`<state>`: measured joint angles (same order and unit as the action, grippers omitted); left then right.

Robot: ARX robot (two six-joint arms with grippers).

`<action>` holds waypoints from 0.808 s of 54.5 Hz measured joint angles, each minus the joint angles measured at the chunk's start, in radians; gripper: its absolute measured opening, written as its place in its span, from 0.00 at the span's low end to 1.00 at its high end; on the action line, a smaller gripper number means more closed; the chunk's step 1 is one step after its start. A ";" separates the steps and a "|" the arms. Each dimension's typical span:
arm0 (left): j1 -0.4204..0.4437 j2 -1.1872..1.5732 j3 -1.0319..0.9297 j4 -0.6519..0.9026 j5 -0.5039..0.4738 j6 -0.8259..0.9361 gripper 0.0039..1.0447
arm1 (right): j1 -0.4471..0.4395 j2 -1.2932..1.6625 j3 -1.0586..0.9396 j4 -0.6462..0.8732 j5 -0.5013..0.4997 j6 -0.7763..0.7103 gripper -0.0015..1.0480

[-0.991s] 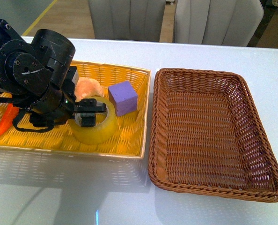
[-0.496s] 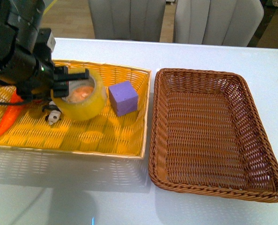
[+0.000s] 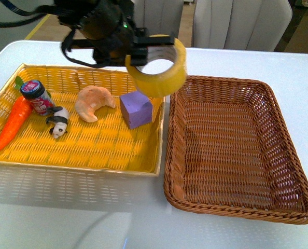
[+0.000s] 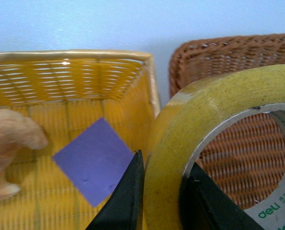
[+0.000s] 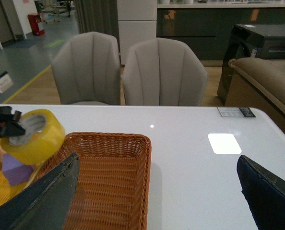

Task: Move tape to another basket

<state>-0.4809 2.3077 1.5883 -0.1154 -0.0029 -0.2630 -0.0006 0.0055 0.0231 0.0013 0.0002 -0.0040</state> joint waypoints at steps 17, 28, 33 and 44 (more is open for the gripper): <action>-0.100 0.098 0.132 -0.056 0.011 0.005 0.14 | 0.000 0.000 0.000 0.000 0.000 0.000 0.91; -0.127 0.140 0.172 -0.079 0.011 0.004 0.14 | 0.000 0.000 0.000 0.000 0.000 0.000 0.91; -0.132 0.151 0.176 -0.082 0.011 0.003 0.14 | 0.000 0.000 0.000 0.000 0.000 0.000 0.91; -0.142 0.157 0.176 -0.083 0.034 -0.003 0.15 | 0.000 0.000 0.000 0.000 0.000 0.000 0.91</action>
<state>-0.6228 2.4649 1.7645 -0.1986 0.0315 -0.2661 -0.0006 0.0055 0.0231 0.0013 0.0002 -0.0040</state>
